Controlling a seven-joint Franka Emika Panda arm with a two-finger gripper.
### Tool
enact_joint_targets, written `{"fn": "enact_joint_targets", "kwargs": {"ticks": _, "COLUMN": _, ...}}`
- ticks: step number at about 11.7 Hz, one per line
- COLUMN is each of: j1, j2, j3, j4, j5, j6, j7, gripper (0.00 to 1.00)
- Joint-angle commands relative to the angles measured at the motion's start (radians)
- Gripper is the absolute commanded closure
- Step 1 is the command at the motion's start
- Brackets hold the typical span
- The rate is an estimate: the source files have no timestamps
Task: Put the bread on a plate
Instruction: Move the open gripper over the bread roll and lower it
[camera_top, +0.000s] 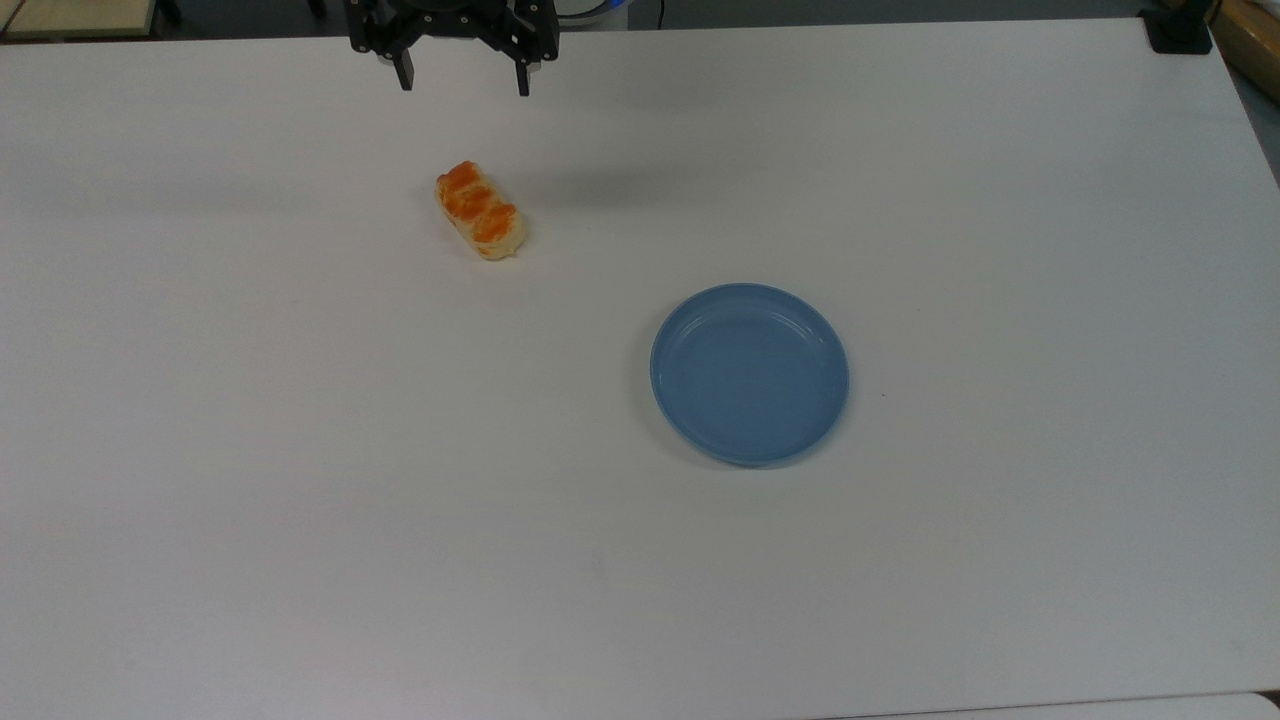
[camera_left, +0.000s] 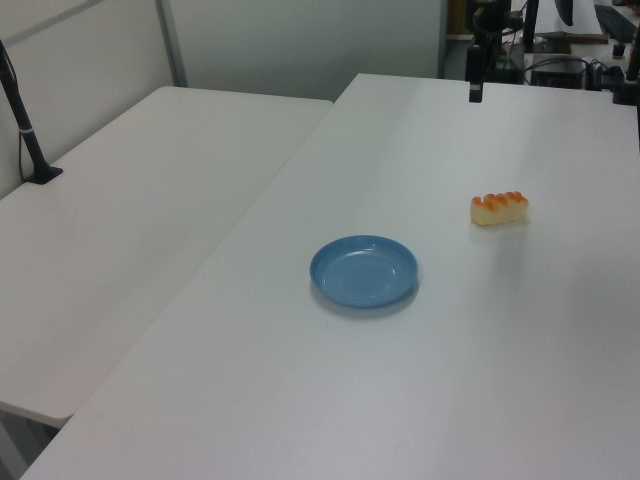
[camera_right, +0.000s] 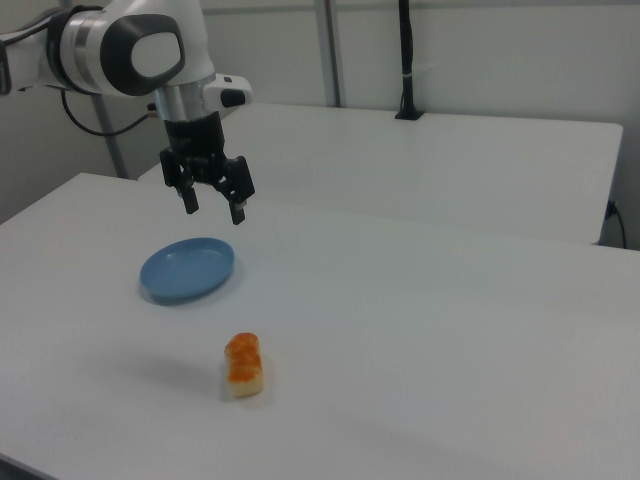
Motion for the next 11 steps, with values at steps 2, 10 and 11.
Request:
{"fn": "enact_joint_targets", "kwargs": {"ticks": 2, "j1": -0.009, "j2": -0.002, "j3": 0.004, "j4": 0.009, "j5": 0.021, "j6": -0.023, "j7": 0.013, "gripper": 0.0}}
{"fn": "enact_joint_targets", "kwargs": {"ticks": 10, "j1": 0.0, "j2": -0.001, "j3": 0.004, "j4": 0.007, "j5": 0.021, "j6": -0.024, "j7": 0.021, "gripper": 0.0}}
{"fn": "enact_joint_targets", "kwargs": {"ticks": 11, "j1": 0.005, "j2": 0.001, "j3": 0.004, "j4": 0.003, "j5": 0.021, "j6": -0.024, "j7": 0.021, "gripper": 0.0}}
